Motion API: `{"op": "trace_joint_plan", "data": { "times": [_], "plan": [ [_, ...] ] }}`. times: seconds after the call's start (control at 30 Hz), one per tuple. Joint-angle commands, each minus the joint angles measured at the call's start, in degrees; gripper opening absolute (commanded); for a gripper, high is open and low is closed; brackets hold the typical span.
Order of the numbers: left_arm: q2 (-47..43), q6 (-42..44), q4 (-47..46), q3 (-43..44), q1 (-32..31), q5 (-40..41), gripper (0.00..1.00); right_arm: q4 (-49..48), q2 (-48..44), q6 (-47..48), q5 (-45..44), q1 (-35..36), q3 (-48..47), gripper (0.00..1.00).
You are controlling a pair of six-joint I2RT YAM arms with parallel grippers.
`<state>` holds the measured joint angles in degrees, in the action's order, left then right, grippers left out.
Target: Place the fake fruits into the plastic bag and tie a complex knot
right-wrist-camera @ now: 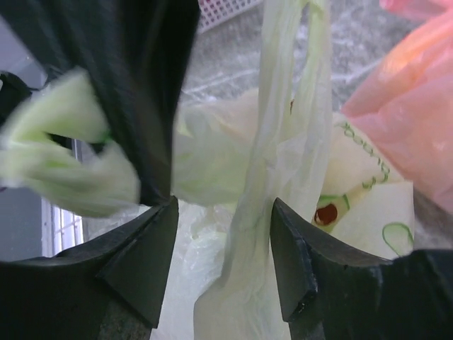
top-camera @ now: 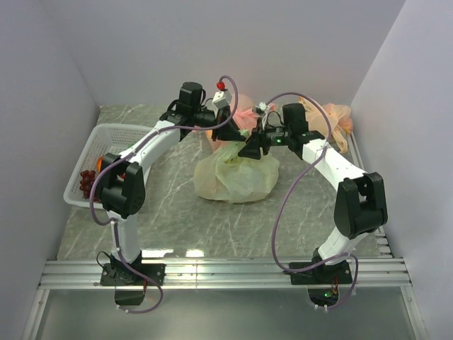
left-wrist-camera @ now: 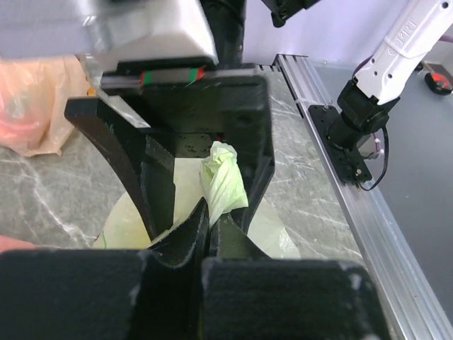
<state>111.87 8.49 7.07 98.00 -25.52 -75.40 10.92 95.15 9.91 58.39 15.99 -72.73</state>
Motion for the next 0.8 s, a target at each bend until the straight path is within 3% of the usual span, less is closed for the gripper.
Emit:
{"op": "trace_joint_plan", "data": {
  "times": [0.0,0.33,0.43,0.5,0.57,0.6,0.67,0.73,0.77],
  "plan": [
    [0.7,-6.6,-9.8,-0.8,-0.3,-1.4,0.01,-10.4,-2.1,-4.5,3.3,0.6,1.5,0.63],
    [2.8,-21.4,-24.2,-1.6,-0.6,-0.1,0.02,-17.0,-0.5,-9.0,4.9,2.0,3.5,0.6],
    [3.1,-23.8,-26.7,-1.7,-0.6,0.2,0.02,-18.0,-0.1,-9.8,5.3,2.1,3.5,0.51],
    [3.0,-25.2,-27.8,-1.9,-0.6,0.4,0.03,-18.1,0.4,-9.8,5.2,2.2,3.4,0.35],
    [2.6,-27.3,-28.8,-2.0,-0.4,1.1,0.09,-17.0,1.1,-9.7,5.2,2.1,2.9,0.15],
    [1.9,-27.4,-28.2,-2.0,-0.1,1.8,0.2,-16.5,1.3,-9.4,5.2,2.2,2.7,0.09],
    [1.0,-29.1,-28.1,-2.0,1.2,4.5,0.32,-15.8,1.4,-9.2,4.9,2.1,2.4,0.0],
    [-0.4,-26.2,-20.4,0.3,2.3,7.4,0.48,-15.4,1.5,-9.1,4.8,2.0,2.2,0.0],
    [-0.9,-25.1,-17.5,1.3,3.9,8.2,0.5,-15.1,1.4,-8.7,4.7,2.0,2.3,0.0]
  ]
}}
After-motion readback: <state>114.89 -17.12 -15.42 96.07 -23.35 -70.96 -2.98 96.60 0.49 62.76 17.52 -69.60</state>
